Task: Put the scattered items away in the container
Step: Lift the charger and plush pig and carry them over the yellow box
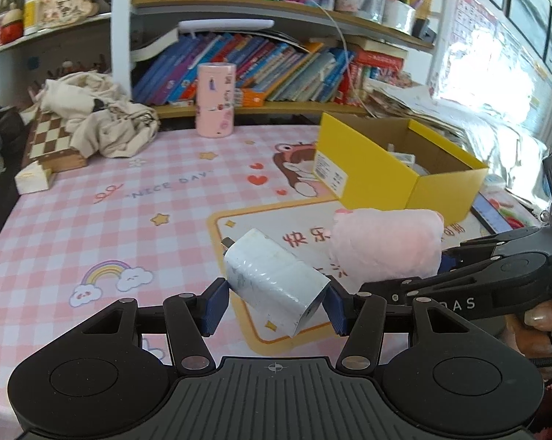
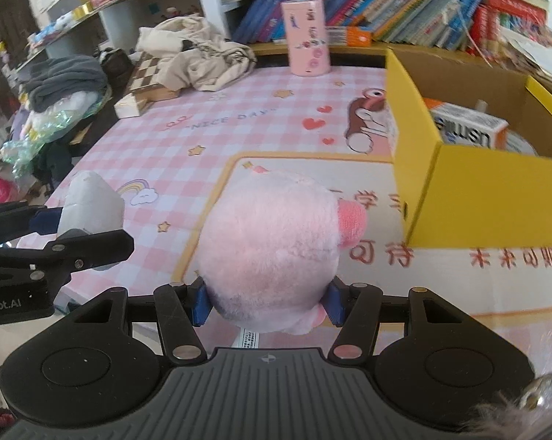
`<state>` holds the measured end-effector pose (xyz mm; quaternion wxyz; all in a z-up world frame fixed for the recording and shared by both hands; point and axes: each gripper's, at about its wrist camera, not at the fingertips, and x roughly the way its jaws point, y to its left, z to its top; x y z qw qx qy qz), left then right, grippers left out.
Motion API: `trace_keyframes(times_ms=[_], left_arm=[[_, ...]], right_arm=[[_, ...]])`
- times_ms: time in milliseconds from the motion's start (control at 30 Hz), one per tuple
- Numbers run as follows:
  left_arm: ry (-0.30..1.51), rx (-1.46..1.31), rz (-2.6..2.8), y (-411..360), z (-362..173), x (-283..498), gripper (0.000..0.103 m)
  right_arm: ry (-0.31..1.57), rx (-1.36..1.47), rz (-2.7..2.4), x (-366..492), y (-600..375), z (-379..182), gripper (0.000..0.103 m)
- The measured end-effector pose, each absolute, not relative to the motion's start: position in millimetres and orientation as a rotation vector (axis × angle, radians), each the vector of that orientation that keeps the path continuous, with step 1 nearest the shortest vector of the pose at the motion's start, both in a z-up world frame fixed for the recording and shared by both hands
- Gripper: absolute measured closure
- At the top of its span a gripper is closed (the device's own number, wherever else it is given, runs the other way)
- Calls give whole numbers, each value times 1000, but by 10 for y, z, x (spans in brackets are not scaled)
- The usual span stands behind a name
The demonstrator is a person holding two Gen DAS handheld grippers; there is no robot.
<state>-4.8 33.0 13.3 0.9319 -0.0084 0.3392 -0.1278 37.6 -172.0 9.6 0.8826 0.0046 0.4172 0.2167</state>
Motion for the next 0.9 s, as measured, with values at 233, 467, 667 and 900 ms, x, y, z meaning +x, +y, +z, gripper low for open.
trace_keyframes(times_ms=[233, 467, 667, 900], left_arm=[[689, 0, -304, 195, 148, 20, 48], [682, -3, -323, 75, 173, 103, 48], [666, -3, -357, -68, 196, 182, 48], [657, 3, -405, -240, 204, 256, 48]], right_arm=[[861, 37, 402, 359, -1909, 100, 48], [868, 38, 373, 384, -2083, 108, 48], [860, 19, 356, 389, -2207, 154, 48], [853, 26, 300, 354, -2423, 192, 48]])
